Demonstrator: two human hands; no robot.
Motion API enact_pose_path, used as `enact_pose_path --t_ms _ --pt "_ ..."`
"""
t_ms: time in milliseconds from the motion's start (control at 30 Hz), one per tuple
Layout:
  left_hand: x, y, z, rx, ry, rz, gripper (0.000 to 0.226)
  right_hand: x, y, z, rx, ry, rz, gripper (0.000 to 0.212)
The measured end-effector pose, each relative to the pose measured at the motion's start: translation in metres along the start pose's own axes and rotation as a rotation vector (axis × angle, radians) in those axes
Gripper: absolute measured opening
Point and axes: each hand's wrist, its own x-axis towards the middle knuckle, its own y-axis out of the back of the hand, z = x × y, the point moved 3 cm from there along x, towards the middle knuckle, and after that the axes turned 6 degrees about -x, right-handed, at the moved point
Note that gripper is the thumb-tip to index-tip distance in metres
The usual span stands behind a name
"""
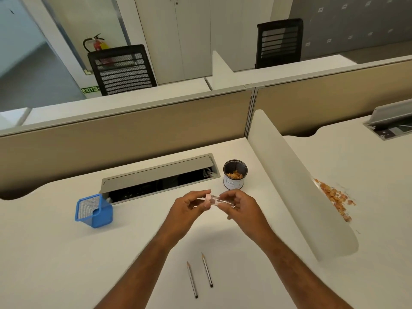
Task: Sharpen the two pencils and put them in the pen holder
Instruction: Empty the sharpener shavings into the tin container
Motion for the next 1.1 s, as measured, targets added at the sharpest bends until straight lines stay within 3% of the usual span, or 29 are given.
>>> enact_pose_path --t_ms 367,700,1100 --pt "-0.079 0.035 -0.014 0.031 -0.021 -0.044 0.031 -0.067 -0.048 -0.009 0.141 -0.069 -0.112 0.009" --pt "-0.132 0.05 -0.029 0.02 -0.04 -0.082 0.033 -0.114 -0.078 -0.002 0.188 -0.211 -0.266 0.045" --pt "-0.169 0.058 -0.052 -0.013 -0.013 -0.069 0.03 -0.142 -0.102 0.002 0.114 -0.185 -0.326 0.045"
